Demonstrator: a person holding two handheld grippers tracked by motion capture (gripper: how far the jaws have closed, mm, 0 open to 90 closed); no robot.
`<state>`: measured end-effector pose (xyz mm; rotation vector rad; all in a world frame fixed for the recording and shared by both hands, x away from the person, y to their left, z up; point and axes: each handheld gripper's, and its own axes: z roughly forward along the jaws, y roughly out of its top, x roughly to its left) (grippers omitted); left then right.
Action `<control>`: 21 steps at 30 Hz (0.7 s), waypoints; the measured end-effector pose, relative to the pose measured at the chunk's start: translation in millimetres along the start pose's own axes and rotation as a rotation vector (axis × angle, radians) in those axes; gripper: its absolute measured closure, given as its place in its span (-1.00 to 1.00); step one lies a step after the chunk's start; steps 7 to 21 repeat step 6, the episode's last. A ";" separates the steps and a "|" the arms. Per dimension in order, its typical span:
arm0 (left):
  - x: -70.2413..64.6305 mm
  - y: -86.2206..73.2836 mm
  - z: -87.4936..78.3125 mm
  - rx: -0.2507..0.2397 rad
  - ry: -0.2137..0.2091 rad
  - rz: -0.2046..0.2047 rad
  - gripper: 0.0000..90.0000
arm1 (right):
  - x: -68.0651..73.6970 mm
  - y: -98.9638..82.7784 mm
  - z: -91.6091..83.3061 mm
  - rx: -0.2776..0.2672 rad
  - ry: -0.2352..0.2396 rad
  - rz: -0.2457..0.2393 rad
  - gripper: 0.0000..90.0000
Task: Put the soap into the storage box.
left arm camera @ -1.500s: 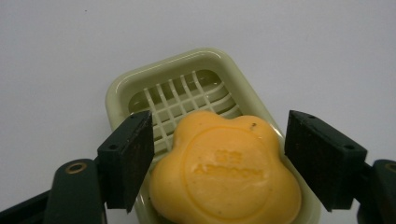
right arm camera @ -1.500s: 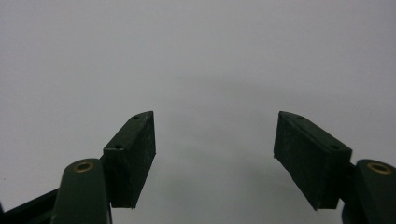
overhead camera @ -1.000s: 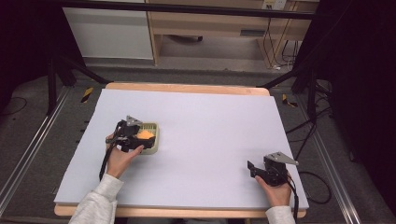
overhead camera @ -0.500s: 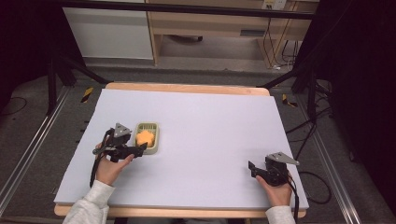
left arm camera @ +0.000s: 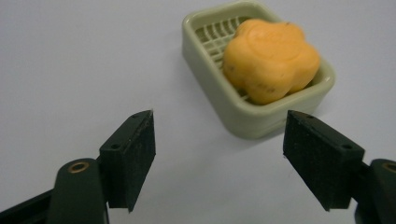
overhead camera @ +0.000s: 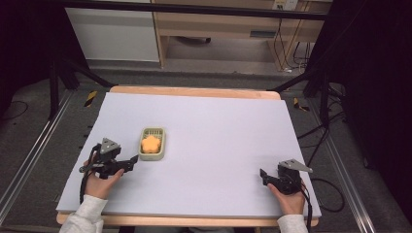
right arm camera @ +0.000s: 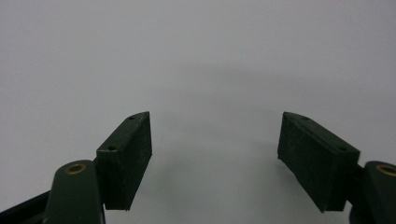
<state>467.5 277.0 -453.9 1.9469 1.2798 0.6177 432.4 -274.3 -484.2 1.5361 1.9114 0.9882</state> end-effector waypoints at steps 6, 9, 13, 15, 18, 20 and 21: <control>13.1 -15.6 -6.8 0.001 0.020 -0.019 -0.39 | -1.3 -1.2 -0.1 0.003 -0.002 -0.001 -0.40; 13.1 -15.6 -6.8 0.001 0.020 -0.019 -0.39 | -1.3 -1.2 -0.1 0.003 -0.002 -0.001 -0.40; 13.1 -15.6 -6.8 0.001 0.020 -0.019 -0.39 | -1.3 -1.2 -0.1 0.003 -0.002 -0.001 -0.40; 13.1 -15.6 -6.8 0.001 0.020 -0.019 -0.39 | -1.3 -1.2 -0.1 0.003 -0.002 -0.001 -0.40; 13.1 -15.6 -6.8 0.001 0.020 -0.019 -0.39 | -1.3 -1.2 -0.1 0.003 -0.002 -0.001 -0.40; 13.1 -15.6 -6.8 0.001 0.020 -0.019 -0.39 | -1.3 -1.2 -0.1 0.003 -0.002 -0.001 -0.40; 13.1 -15.6 -6.8 0.001 0.020 -0.019 -0.39 | -1.3 -1.2 -0.1 0.003 -0.002 -0.001 -0.40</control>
